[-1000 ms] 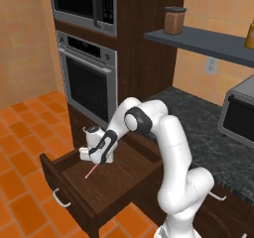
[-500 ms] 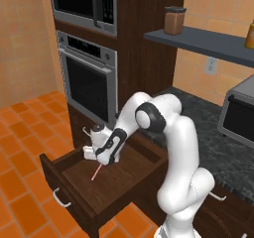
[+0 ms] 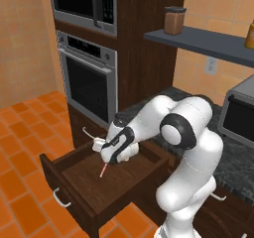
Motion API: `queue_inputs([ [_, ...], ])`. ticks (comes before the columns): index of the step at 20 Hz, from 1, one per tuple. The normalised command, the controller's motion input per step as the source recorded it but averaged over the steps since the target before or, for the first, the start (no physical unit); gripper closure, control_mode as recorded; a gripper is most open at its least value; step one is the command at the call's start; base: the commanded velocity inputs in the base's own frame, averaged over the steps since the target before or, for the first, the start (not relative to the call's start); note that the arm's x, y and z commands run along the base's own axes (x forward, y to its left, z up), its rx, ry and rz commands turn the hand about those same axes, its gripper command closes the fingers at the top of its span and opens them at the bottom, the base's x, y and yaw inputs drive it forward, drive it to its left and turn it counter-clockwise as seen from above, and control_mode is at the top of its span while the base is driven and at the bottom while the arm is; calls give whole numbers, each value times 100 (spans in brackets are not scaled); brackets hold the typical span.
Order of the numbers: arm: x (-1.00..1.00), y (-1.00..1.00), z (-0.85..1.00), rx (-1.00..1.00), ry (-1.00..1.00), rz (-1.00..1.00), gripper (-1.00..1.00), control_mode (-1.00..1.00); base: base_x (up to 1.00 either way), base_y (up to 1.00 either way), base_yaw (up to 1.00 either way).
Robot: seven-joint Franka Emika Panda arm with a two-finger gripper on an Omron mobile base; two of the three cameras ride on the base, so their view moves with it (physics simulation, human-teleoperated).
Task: Take a straw from the drawer in front and place it inside the glass cup on the dining counter.
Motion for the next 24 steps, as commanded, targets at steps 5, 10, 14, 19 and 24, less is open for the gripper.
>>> queue_inputs([
  [5,54,0,100,20,6,6,100,-100,0,0,0],
  [10,39,7,100,11,8,0,100,-100,0,0,0],
  [14,30,9,100,2,9,1,100,-100,0,0,0],
  [19,24,18,100,0,9,2,100,-100,0,0,0],
  [24,1,5,100,-2,5,11,100,-100,0,0,0],
])
